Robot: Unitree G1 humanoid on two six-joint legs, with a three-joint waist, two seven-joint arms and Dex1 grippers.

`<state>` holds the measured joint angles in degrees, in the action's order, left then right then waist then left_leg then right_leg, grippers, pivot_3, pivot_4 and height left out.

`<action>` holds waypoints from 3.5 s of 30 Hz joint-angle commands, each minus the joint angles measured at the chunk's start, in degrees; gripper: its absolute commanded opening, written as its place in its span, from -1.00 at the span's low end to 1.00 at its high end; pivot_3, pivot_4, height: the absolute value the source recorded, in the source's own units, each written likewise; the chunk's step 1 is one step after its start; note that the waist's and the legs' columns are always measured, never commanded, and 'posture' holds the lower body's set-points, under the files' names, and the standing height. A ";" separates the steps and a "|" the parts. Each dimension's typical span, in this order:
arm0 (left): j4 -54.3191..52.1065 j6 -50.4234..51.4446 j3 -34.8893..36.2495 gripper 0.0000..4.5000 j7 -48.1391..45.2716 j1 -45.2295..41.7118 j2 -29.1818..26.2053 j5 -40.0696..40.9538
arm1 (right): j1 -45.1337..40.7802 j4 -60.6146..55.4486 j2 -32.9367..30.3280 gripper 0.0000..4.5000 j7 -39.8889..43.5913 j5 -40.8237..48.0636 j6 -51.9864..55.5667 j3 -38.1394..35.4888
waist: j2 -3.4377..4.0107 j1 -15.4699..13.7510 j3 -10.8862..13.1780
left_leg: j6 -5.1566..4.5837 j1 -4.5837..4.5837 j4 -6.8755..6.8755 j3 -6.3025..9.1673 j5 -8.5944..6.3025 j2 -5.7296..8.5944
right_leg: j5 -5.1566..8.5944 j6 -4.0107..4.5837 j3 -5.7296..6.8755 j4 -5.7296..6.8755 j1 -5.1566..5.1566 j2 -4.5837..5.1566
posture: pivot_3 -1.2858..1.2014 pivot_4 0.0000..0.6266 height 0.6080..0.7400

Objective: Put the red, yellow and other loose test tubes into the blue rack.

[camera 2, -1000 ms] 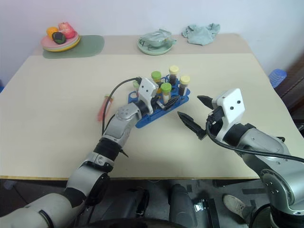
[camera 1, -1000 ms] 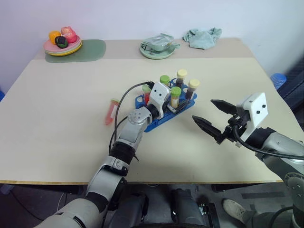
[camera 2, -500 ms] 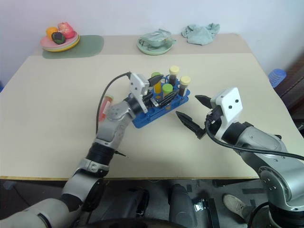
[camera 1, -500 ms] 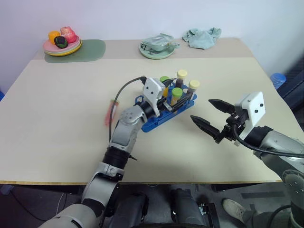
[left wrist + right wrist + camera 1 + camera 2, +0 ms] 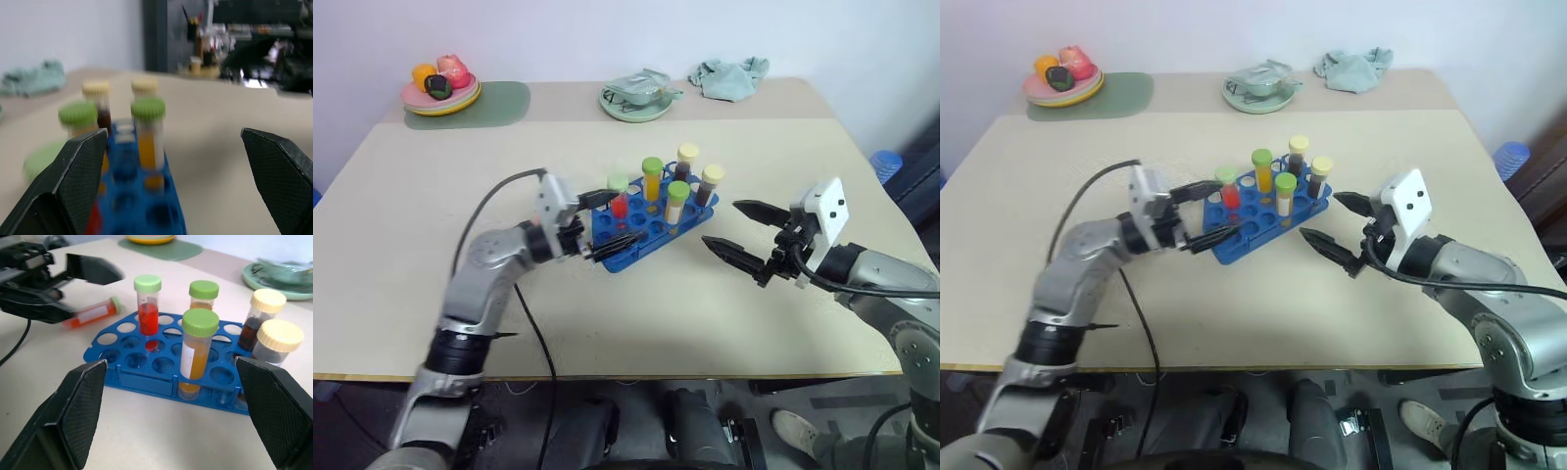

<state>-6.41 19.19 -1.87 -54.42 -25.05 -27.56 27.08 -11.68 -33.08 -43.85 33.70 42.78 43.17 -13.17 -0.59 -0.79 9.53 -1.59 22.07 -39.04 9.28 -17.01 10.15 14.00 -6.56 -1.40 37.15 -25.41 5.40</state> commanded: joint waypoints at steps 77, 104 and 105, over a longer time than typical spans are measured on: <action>11.96 23.96 23.45 -0.66 18.36 -19.45 -4.47 -5.16 | -9.09 6.36 -1.85 0.92 10.93 -4.05 -3.61 3.90 | -0.04 1.60 0.04 | 0.02 0.39 -0.11 -0.02 0.01 0.03 | -0.01 0.00 0.00 0.20 -0.45 0.06 | 0.03 -0.52 1.00; -12.80 -1.17 11.68 -0.66 -4.29 17.10 -0.49 5.60 | -8.02 4.06 -4.45 0.92 10.28 -2.37 -0.62 -0.12 | 0.00 -1.00 0.02 | -0.09 0.18 -0.07 -0.04 -0.07 0.01 | -0.01 0.02 0.04 -0.10 -0.08 0.06 | 0.03 -0.52 1.00; -12.38 -1.46 10.89 -0.66 -4.14 16.43 -0.20 5.48 | -7.69 3.69 -4.64 0.92 10.11 -2.16 -0.36 -0.55 | 0.00 -0.97 0.02 | -0.09 0.18 -0.07 -0.04 -0.07 0.01 | -0.01 0.02 0.04 -0.10 -0.09 0.07 | 0.03 -0.52 1.00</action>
<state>-18.57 19.39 9.50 -58.92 -7.94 -27.89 33.09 -19.22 -27.10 -47.59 44.15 39.64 42.77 -11.29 -0.59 -1.76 9.55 -1.68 22.23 -39.09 9.24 -17.08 10.15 13.99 -6.54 -1.36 37.05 -25.49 5.47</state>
